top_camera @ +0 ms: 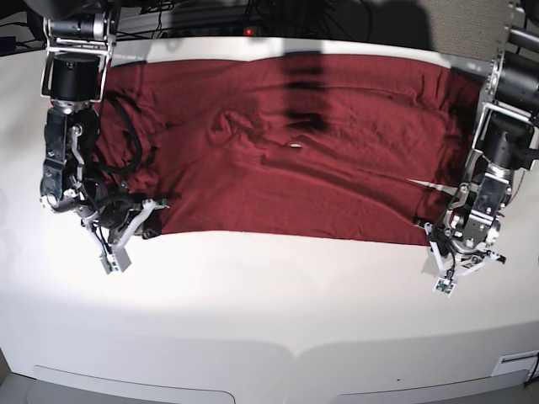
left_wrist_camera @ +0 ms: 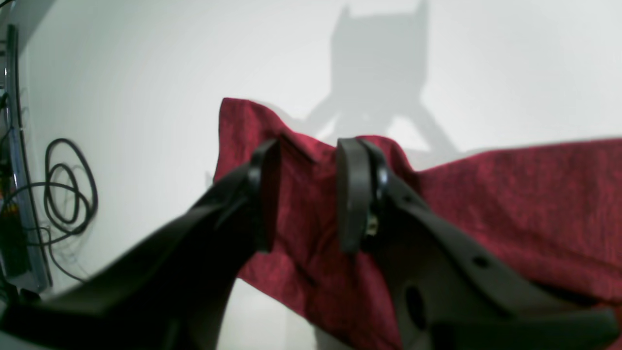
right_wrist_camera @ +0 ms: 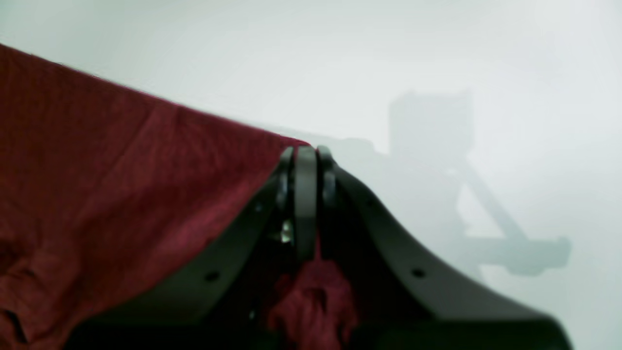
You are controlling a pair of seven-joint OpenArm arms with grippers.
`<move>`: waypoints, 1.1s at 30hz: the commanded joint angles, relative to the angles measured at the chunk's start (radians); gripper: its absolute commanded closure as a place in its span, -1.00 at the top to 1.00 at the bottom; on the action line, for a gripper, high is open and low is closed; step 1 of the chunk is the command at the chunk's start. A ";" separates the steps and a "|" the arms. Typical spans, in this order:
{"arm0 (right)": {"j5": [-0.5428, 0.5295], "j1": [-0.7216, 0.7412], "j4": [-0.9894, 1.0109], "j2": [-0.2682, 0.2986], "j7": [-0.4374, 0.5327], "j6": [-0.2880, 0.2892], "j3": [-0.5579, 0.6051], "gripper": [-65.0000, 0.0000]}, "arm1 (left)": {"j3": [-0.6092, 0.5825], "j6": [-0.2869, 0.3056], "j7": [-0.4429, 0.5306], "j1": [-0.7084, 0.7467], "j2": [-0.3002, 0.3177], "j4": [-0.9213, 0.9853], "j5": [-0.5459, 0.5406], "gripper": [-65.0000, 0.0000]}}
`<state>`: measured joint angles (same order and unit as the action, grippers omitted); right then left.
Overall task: Fold the T-shirt properly
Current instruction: 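Pull the folded edge with both grippers to straighten the shirt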
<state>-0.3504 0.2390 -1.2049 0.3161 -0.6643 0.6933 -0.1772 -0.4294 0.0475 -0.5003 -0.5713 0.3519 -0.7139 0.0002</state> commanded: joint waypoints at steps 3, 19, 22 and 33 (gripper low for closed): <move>-0.017 0.043 -0.016 0.014 0.011 0.005 -0.004 -1.00 | 0.004 -0.003 -0.008 -0.029 0.012 -0.031 0.000 -0.42; -0.021 0.034 -0.016 0.013 -0.021 0.005 -0.004 -1.00 | 0.004 0.077 -0.180 -0.020 0.166 -0.246 -0.281 -0.27; -0.022 0.034 -0.016 0.013 -0.024 0.005 -0.004 -1.00 | 0.004 0.099 -0.153 -0.020 0.139 -0.122 -0.317 -0.27; -0.029 -0.016 -0.016 0.014 -0.032 0.005 -0.004 -1.00 | 0.137 0.246 -0.204 -0.021 0.125 0.080 -0.561 -0.29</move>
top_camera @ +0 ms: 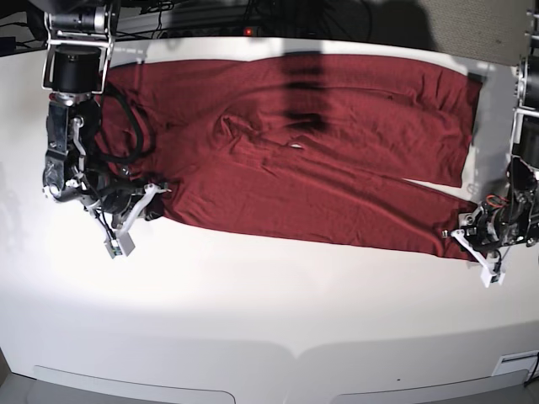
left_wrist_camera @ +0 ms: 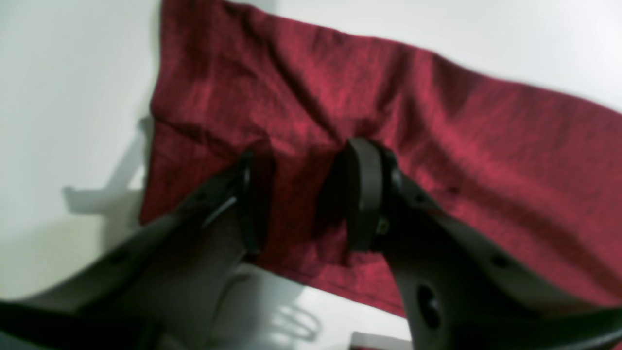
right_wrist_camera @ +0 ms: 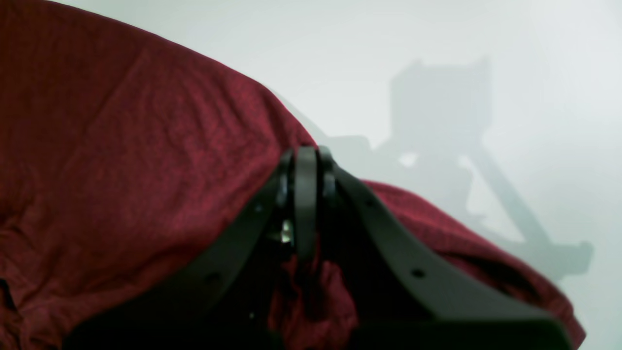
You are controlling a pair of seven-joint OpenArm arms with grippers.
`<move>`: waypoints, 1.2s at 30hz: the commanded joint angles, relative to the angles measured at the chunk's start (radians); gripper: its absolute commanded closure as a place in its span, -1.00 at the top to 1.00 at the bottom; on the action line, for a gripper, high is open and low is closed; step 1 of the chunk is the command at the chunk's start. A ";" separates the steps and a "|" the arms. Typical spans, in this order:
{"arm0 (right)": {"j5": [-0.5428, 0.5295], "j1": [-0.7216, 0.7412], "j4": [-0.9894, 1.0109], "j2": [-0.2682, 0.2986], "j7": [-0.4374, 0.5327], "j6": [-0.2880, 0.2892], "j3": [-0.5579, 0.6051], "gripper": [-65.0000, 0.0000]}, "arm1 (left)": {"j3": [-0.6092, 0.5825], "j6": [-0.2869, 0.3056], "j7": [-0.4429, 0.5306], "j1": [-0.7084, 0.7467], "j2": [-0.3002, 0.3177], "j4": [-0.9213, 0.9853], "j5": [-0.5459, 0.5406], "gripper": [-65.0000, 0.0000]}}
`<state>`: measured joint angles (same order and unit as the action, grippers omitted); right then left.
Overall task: Fold the T-shirt properly
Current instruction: 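Pull the folded edge with both grippers to straighten the shirt, then lift the shirt ends with both grippers and fold it lengthwise toward the robot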
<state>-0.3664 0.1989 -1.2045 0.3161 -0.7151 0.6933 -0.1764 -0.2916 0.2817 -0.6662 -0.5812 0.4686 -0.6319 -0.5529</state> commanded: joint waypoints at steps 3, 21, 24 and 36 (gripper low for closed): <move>-0.012 0.019 -0.017 0.014 0.018 0.005 -0.005 -1.00 | 0.024 0.015 -0.086 -0.006 0.008 -0.002 -0.024 -0.67; -0.013 0.020 -0.093 0.033 0.034 0.005 -0.006 -1.00 | 0.025 -0.002 -0.071 -0.018 0.106 -0.222 0.074 -1.00; -0.013 0.019 -0.145 0.032 0.024 0.005 -0.006 -1.00 | 0.025 -0.001 -0.072 -0.018 0.111 -0.267 0.072 -1.00; -0.083 -0.082 -0.357 0.034 -0.079 0.005 -0.006 -1.00 | 0.122 0.000 -0.183 0.037 0.116 -0.420 0.002 -1.00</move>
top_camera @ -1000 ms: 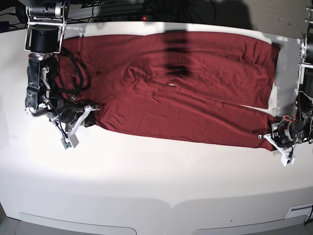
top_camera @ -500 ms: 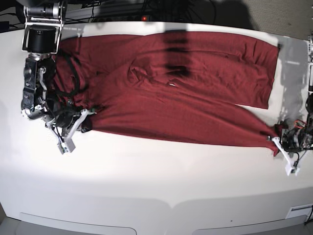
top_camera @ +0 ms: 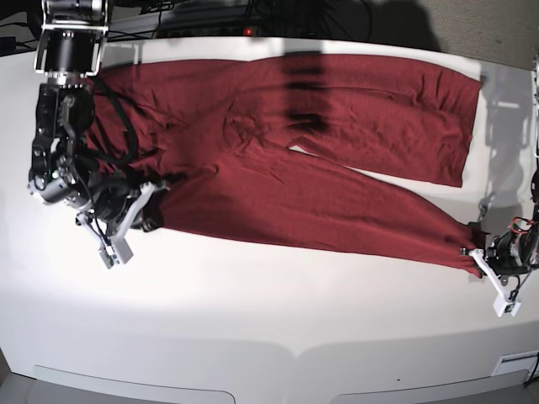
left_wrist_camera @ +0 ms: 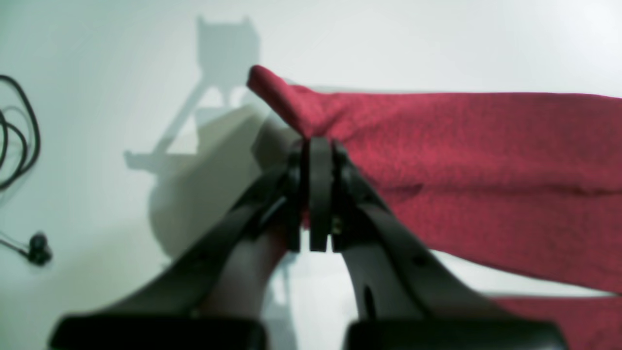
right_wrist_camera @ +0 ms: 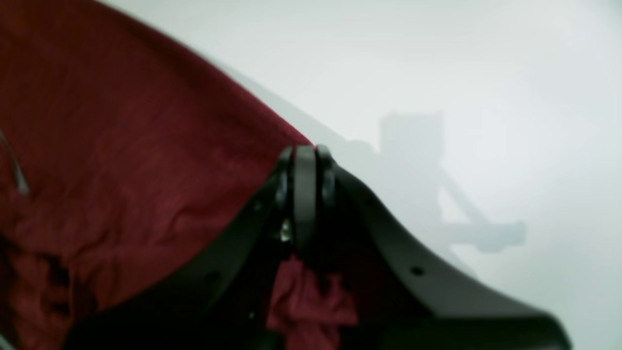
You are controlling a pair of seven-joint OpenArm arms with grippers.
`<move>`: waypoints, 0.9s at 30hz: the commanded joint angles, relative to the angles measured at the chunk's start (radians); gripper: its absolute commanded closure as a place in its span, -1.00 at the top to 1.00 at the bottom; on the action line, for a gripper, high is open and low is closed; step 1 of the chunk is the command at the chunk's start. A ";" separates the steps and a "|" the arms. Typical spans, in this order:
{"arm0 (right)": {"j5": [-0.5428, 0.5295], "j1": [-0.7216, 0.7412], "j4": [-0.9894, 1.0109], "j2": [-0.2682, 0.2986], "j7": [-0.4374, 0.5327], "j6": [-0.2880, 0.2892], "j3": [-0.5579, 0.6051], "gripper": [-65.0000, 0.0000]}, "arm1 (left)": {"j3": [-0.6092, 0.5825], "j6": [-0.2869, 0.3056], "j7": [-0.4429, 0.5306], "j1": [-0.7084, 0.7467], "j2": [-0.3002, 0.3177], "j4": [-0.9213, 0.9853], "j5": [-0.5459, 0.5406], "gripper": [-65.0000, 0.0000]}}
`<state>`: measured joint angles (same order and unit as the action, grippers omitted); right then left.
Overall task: Fold the T-shirt properly
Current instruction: 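Lift the shirt ends with both grippers and fold it lengthwise toward the robot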
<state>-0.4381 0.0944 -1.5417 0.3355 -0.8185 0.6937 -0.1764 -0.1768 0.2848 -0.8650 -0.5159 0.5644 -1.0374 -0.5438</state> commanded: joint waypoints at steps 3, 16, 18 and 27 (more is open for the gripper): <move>-0.011 -0.027 -0.103 0.014 0.024 0.004 -0.015 -1.00 | 0.082 -0.003 -0.006 0.043 0.024 -0.117 -0.011 -1.00; -0.191 -0.188 -0.370 0.014 -0.105 0.004 -0.287 -1.00 | 0.312 -0.007 -0.187 0.341 0.071 -0.706 -0.018 -1.00; -0.204 -0.221 -0.394 0.015 -0.117 0.004 -0.320 -1.00 | 0.332 -0.008 -0.186 0.395 0.071 -0.744 -0.007 -1.00; -0.293 -0.351 -0.466 0.071 -0.153 0.004 -0.392 -1.00 | 0.335 -0.011 -0.206 0.601 0.070 -0.879 0.000 -1.00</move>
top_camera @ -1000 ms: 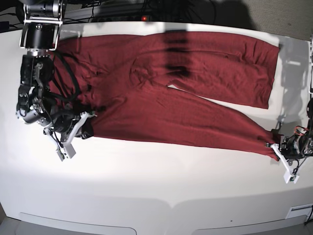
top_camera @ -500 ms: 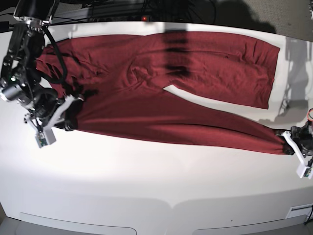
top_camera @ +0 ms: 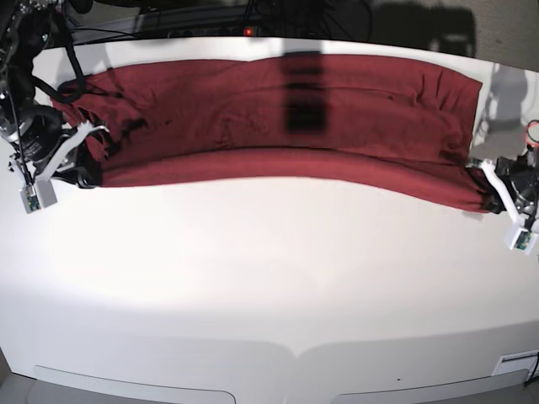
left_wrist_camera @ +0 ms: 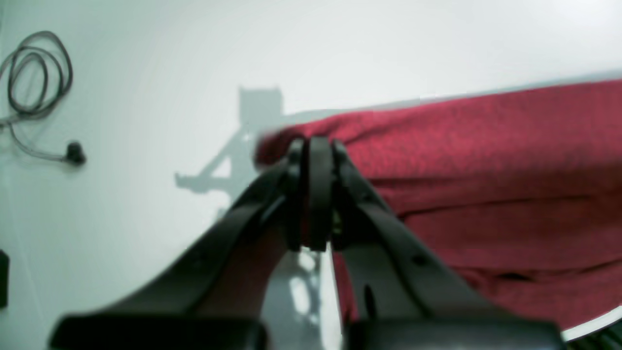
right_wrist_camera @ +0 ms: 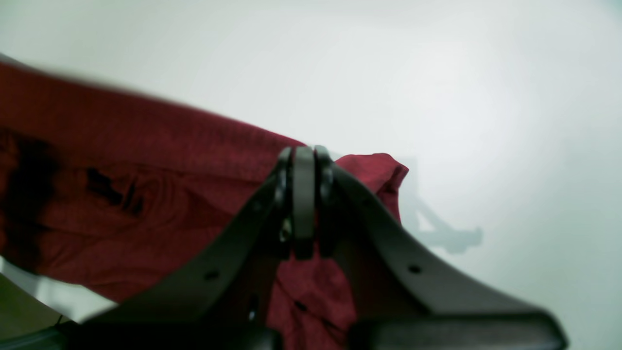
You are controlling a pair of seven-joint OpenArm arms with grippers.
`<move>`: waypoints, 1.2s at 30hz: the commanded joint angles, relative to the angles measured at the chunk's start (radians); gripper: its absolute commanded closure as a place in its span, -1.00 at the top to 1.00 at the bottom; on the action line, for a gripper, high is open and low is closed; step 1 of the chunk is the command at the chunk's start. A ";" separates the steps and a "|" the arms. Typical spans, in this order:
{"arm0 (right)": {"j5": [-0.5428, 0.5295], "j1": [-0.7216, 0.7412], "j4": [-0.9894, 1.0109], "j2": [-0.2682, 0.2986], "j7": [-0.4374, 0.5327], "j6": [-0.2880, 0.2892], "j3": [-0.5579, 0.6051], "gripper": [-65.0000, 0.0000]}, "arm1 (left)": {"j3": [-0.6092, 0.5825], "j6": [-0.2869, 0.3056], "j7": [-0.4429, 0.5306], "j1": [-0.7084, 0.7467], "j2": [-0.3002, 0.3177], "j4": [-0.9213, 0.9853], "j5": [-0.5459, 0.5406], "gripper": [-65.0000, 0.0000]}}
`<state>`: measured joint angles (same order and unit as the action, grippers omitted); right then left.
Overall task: Fold the T-shirt properly
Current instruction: 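Lift the shirt ends with both grippers and fold it lengthwise toward the robot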
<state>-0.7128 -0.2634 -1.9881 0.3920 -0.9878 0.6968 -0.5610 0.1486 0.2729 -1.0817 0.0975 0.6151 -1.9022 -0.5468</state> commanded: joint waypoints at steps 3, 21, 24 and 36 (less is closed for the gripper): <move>-0.032 -0.022 -0.042 0.018 0.009 0.001 -0.026 -1.00 | 0.010 -0.029 0.011 0.032 0.019 -0.096 0.068 -1.00; -0.032 -0.209 -0.066 0.018 -0.014 0.001 -0.042 -1.00 | 0.010 -0.064 0.005 0.249 0.005 -0.207 0.154 -1.00; -0.031 -0.222 -0.066 0.017 -0.015 0.001 -0.042 -1.00 | 0.010 -0.064 0.005 0.255 -0.017 -0.207 0.155 -1.00; -0.020 -0.222 -0.065 0.017 -0.039 0.001 -0.042 -1.00 | 0.010 -0.064 0.001 0.320 -0.041 -0.207 0.232 -1.00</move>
<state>-0.7254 -0.4854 -2.0365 0.3931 -1.0317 0.6968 -0.5949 0.1490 0.2131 -1.0943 0.4202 0.5621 -2.0903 -0.3168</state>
